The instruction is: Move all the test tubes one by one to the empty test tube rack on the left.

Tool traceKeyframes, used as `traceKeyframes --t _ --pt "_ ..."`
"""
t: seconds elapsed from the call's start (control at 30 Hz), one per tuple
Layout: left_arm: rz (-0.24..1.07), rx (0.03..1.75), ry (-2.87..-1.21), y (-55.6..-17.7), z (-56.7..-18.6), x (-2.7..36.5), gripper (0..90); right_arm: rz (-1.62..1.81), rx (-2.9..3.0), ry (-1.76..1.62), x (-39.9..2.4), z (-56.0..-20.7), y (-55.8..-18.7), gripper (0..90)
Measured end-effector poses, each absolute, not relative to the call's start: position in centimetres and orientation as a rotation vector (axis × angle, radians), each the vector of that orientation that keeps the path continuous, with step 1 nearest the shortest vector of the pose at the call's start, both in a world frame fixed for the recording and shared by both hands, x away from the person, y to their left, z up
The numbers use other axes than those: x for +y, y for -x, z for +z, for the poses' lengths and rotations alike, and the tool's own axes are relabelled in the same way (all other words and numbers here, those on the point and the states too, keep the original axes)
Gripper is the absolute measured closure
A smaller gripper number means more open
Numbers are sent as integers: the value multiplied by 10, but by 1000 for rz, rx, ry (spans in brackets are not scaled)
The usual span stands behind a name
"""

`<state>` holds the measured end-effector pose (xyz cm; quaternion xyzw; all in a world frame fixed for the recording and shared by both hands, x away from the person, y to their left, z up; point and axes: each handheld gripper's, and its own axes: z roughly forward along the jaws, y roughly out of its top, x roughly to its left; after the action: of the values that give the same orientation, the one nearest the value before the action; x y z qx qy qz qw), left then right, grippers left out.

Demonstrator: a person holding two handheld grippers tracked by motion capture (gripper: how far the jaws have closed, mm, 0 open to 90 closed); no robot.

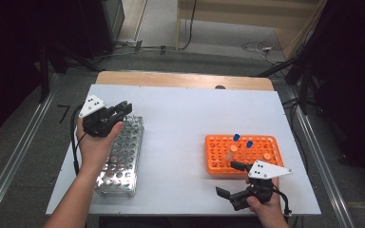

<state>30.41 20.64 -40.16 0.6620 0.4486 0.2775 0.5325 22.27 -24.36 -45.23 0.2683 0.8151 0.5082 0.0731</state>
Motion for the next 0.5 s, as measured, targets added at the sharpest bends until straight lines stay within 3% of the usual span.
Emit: traceKeyframes --t 0.5 --pt "662 1092 -1614 -312 -418 197 760 1520 2449 -807 -244 -453 -223 0"
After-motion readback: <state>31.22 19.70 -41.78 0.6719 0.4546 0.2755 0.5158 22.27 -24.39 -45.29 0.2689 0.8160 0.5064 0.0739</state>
